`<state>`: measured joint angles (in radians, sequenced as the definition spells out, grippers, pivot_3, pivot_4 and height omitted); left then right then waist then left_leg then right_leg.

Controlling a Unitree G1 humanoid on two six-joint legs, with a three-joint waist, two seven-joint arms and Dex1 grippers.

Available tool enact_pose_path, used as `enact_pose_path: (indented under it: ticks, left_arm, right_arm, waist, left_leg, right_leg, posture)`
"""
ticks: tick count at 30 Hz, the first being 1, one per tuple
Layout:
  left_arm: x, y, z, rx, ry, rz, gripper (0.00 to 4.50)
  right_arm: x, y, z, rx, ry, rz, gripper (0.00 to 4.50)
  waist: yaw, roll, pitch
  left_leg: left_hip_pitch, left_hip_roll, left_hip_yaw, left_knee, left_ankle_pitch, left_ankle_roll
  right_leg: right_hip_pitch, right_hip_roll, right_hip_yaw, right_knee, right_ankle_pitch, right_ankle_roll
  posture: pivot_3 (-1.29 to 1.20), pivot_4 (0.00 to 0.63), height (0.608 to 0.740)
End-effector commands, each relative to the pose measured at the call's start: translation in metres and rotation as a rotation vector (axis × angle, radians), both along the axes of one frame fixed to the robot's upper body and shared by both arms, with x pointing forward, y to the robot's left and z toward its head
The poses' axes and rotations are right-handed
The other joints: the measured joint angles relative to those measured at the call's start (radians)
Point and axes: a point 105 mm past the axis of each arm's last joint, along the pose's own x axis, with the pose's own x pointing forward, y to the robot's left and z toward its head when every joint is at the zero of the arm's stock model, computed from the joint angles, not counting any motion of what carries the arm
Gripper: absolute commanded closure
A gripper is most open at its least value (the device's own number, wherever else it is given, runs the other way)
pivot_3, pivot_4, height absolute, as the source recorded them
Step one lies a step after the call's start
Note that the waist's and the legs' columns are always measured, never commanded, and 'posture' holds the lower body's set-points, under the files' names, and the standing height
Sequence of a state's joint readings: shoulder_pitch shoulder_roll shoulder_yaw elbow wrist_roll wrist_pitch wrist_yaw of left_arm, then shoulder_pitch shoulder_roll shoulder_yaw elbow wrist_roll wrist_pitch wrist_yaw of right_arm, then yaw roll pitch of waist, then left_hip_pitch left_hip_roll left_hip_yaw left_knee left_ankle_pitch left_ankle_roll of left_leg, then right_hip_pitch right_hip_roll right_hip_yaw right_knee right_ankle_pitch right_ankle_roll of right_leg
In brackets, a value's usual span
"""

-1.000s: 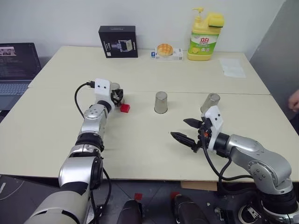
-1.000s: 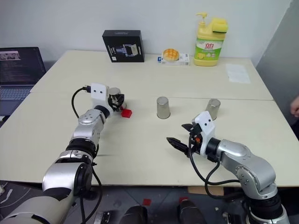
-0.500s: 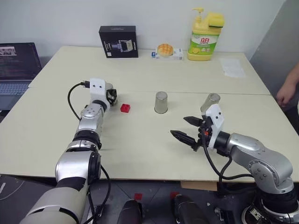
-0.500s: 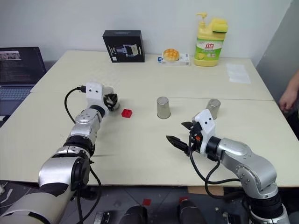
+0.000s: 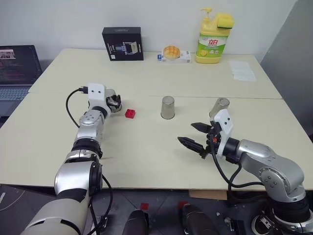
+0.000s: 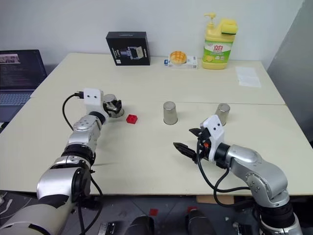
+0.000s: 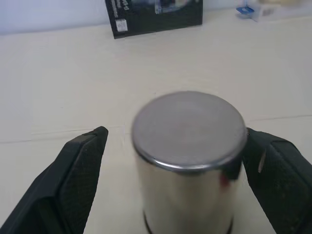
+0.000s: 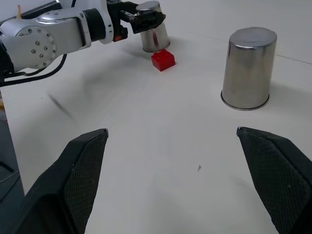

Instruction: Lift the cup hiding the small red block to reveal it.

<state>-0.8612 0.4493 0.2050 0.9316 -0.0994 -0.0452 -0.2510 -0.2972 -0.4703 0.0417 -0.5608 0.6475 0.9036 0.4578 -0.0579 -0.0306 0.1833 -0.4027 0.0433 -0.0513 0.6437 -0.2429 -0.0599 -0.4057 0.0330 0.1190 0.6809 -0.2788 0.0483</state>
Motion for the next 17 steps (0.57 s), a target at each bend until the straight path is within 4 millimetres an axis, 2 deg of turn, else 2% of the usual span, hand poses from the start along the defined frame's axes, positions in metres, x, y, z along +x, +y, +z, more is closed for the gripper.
enact_pose_path:
  ticks: [1, 6, 11, 13, 17]
  left_arm:
    - [-0.039, -0.005, 0.036, 0.016, -0.045, -0.112, 0.05]
    - [-0.109, -0.027, 0.025, 0.074, 0.169, -0.356, 0.05]
    - [-0.156, -0.040, 0.012, 0.115, 0.343, -0.526, 0.05]
    - [-0.164, -0.044, 0.010, 0.109, 0.370, -0.566, 0.05]
    - [-0.168, -0.050, 0.011, 0.119, 0.372, -0.603, 0.05]
  right_arm:
    - [-0.003, 0.005, 0.009, 0.019, -0.041, 0.029, 0.00]
    - [-0.003, 0.003, 0.007, 0.021, -0.029, 0.027, 0.00]
    - [-0.001, -0.003, 0.005, 0.013, -0.025, 0.014, 0.00]
    - [-0.001, -0.005, 0.005, 0.010, -0.023, 0.009, 0.00]
    - [-0.001, -0.008, 0.002, 0.001, -0.016, 0.001, 0.00]
  waist:
    - [-0.007, 0.000, 0.000]
    - [-0.010, 0.000, 0.000]
    - [-0.001, 0.001, 0.001]
    - [-0.001, 0.001, 0.001]
    - [0.000, 0.001, 0.001]
  left_leg:
    - [0.000, 0.000, 0.000, 0.000, 0.000, 0.000]
    - [0.000, 0.001, 0.000, -0.001, 0.000, -0.001]
    - [0.002, 0.001, -0.001, 0.000, 0.000, 0.000]
    - [0.002, 0.001, 0.000, 0.001, 0.000, 0.000]
    - [0.003, 0.001, 0.000, 0.001, 0.000, 0.000]
  right_leg:
    - [0.000, 0.000, 0.000, 0.000, 0.000, 0.000]
    - [-0.001, -0.001, 0.000, 0.001, 0.002, -0.005]
    - [0.001, 0.000, 0.000, 0.000, -0.001, -0.001]
    - [0.001, 0.000, 0.000, 0.000, -0.001, 0.000]
    - [0.001, 0.000, 0.000, 0.000, -0.003, -0.004]
  posture:
    - [0.00, 0.150, 0.740]
    - [0.00, 0.150, 0.740]
    - [0.00, 0.150, 0.740]
    - [0.00, 0.150, 0.740]
    - [0.00, 0.150, 0.740]
